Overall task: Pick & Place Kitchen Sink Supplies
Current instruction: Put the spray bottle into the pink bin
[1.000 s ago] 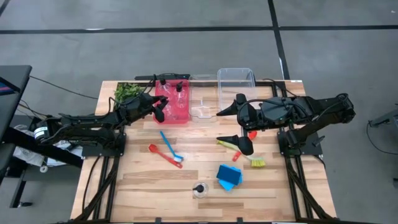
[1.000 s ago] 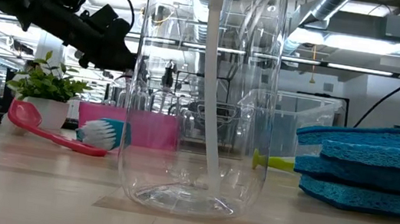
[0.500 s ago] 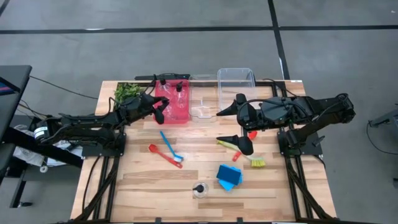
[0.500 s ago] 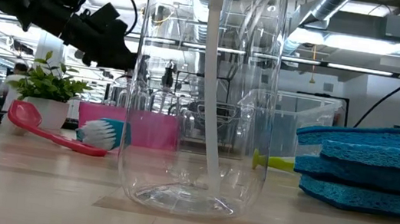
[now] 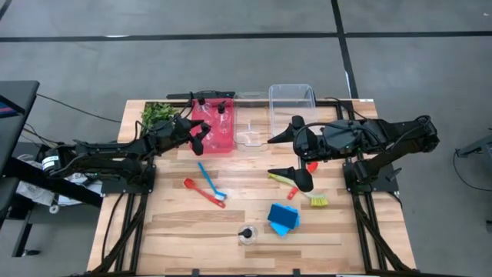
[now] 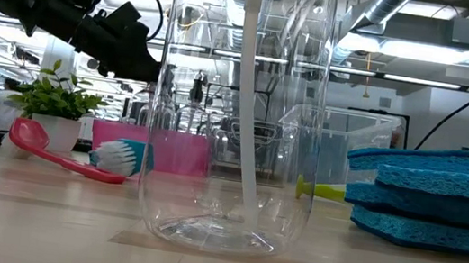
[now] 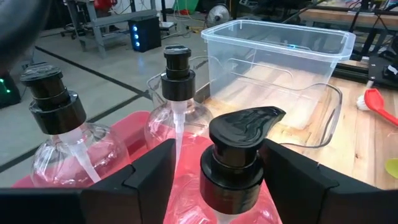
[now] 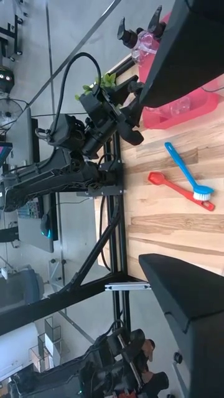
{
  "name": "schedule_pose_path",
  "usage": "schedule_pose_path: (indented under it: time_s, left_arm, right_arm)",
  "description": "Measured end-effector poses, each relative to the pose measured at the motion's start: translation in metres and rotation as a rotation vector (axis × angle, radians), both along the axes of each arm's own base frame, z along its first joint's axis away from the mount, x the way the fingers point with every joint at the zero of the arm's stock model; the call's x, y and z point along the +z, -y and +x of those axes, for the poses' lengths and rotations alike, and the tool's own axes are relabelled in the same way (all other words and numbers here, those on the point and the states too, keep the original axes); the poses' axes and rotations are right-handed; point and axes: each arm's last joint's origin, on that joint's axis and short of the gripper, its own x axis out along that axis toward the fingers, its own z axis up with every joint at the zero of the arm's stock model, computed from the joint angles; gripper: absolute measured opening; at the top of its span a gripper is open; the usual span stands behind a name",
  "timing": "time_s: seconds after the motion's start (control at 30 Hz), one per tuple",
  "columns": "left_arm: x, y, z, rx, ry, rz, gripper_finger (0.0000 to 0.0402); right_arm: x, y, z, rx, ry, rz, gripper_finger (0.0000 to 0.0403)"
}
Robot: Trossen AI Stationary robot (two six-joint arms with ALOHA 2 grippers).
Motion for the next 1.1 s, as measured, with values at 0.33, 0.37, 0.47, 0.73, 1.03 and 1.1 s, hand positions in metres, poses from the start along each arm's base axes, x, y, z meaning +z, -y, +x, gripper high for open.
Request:
schedule_pose_path:
  time_s: [0.33, 0.37, 0.47, 0.73, 1.03, 1.1]
  left_arm:
    - [0.0, 0.0, 0.0, 0.0, 0.0, 0.0, 0.0235]
    - [0.0, -0.0001, 0.0, 0.0, 0.0, 0.0, 0.0235]
    - [0.0, 0.0, 0.0, -0.004, -0.01, 0.015, 0.0238]
    - [0.0, 0.0, -0.0001, -0.014, -0.039, 0.056, 0.0246]
    - [0.0058, 0.0019, -0.0039, -0.016, -0.017, 0.067, 0.0246]
    - [0.0067, 0.0034, -0.0042, -0.022, -0.014, 0.068, 0.0246]
  right_arm:
    - [0.0, 0.0, 0.0, -0.001, 0.0, 0.005, 0.0398]
    - [0.0, 0.0, 0.0, -0.001, 0.0, 0.005, 0.0398]
    - [0.0, 0.0, 0.0, -0.002, 0.0, 0.007, 0.0396]
    - [0.0, 0.0, 0.0, -0.002, 0.0, 0.008, 0.0398]
    - [0.0, 0.0, 0.0, -0.002, 0.0, 0.007, 0.0398]
    - [-0.0001, 0.0, 0.0, -0.002, -0.001, 0.007, 0.0398]
